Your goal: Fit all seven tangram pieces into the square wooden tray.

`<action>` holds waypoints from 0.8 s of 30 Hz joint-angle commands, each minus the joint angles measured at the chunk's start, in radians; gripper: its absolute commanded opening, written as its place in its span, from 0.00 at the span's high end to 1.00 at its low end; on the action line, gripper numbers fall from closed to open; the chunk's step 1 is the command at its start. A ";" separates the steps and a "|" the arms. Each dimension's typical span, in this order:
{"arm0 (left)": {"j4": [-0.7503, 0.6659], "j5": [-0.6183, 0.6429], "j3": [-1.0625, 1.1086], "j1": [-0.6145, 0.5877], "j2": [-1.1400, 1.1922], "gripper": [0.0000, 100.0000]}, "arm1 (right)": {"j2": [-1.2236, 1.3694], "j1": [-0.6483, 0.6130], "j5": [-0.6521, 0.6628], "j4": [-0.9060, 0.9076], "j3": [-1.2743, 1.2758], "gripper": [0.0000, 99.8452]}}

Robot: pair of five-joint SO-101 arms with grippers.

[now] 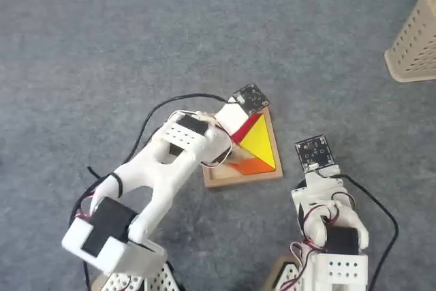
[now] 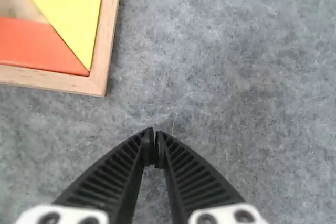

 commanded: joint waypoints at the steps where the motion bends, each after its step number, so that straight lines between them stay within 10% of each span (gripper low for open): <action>1: 0.023 0.014 -0.016 -0.002 -0.132 0.90 | 0.008 0.012 0.011 0.005 0.015 0.99; 24: 0.080 -0.058 0.042 0.006 -0.072 0.90 | 0.008 0.012 0.011 0.005 0.015 0.99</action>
